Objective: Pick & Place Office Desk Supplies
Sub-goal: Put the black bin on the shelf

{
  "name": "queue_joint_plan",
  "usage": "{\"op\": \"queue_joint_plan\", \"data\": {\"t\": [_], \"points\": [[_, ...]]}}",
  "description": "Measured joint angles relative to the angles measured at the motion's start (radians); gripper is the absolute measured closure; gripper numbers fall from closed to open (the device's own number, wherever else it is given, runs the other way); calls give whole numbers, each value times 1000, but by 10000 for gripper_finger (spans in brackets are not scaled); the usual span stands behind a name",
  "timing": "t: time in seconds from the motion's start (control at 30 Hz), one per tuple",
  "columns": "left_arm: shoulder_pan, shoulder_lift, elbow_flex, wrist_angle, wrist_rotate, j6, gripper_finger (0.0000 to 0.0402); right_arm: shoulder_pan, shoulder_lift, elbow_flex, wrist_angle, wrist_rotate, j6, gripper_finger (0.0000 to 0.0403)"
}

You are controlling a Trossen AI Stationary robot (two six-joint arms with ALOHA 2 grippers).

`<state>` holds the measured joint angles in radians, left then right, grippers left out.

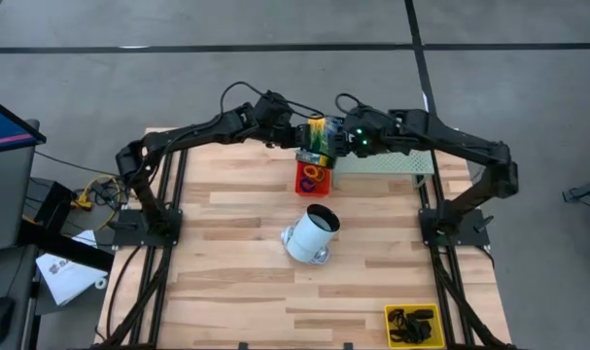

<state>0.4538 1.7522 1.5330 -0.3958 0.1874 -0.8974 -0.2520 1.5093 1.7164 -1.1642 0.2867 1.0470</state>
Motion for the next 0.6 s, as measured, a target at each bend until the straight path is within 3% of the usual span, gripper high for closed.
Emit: {"op": "queue_joint_plan", "data": {"t": [0.2, 0.6], "points": [[-1, -19, 0, -36, -39, 27, 401, -14, 65, 83, -58, 0, 0, 142], [-20, -19, 0, -34, -30, 26, 401, -14, 125, 97, -84, -2, 24, 143]]}}
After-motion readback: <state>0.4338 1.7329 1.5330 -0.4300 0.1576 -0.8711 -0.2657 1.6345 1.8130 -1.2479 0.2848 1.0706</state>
